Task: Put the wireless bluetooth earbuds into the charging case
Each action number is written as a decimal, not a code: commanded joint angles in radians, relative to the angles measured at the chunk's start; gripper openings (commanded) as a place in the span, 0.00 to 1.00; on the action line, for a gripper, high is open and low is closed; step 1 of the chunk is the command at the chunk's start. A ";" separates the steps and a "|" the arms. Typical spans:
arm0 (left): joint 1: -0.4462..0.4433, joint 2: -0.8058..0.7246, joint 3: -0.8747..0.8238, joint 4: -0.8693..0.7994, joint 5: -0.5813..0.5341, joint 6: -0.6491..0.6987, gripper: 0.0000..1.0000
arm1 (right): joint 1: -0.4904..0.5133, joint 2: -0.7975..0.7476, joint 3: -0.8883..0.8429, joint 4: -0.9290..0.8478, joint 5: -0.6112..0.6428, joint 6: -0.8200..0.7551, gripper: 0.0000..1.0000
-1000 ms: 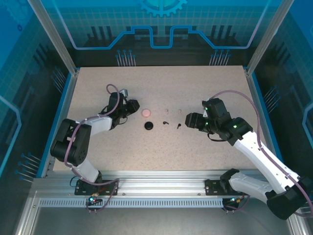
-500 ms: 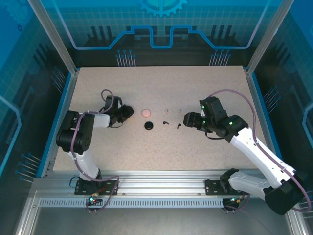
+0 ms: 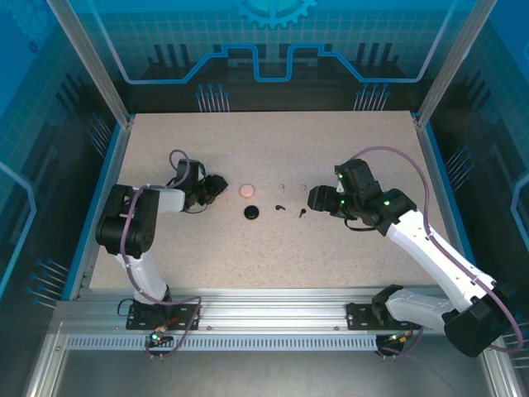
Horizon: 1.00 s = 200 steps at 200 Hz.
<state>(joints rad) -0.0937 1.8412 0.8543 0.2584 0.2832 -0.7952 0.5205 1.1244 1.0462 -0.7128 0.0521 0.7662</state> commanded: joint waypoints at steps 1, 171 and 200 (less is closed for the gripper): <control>0.022 0.028 -0.010 -0.131 -0.021 -0.009 0.42 | -0.011 0.018 0.041 0.009 0.000 -0.017 0.69; 0.086 -0.344 0.053 -0.373 -0.183 0.080 0.72 | 0.026 0.123 0.106 -0.002 0.007 -0.032 0.70; 0.064 -0.413 0.070 -0.382 -0.163 0.095 0.79 | 0.056 0.203 0.156 -0.013 0.027 -0.033 0.70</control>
<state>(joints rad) -0.0124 1.4929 0.8871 -0.0803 0.1017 -0.7353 0.5457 1.2736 1.1446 -0.7166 0.0559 0.7513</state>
